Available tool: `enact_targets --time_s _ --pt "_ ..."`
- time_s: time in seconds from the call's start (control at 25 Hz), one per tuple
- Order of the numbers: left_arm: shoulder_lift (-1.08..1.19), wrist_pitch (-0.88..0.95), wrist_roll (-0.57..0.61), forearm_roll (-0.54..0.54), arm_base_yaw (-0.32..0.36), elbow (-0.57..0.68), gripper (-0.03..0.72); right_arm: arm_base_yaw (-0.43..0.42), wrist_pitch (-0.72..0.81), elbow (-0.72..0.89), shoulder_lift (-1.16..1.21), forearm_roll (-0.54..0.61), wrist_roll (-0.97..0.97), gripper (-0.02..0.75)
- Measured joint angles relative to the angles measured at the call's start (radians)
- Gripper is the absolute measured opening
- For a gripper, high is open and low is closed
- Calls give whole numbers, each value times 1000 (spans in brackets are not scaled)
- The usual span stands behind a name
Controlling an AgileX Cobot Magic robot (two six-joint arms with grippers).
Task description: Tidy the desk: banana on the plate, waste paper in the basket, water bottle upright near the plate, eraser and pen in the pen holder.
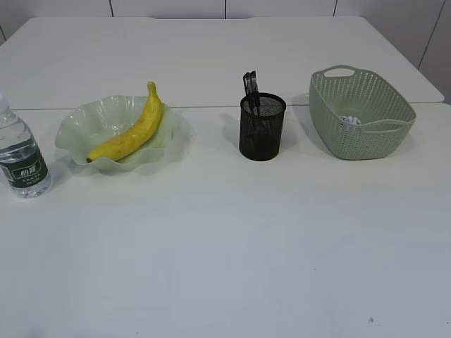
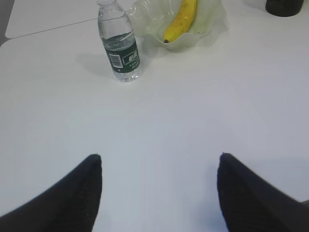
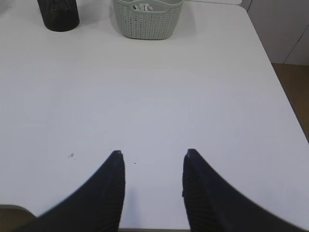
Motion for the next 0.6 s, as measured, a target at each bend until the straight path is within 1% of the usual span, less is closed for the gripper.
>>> enact_targets --time_s 0.6 --pt "0 0 0 0 0 0 528 0 0 0 0 0 0 302"
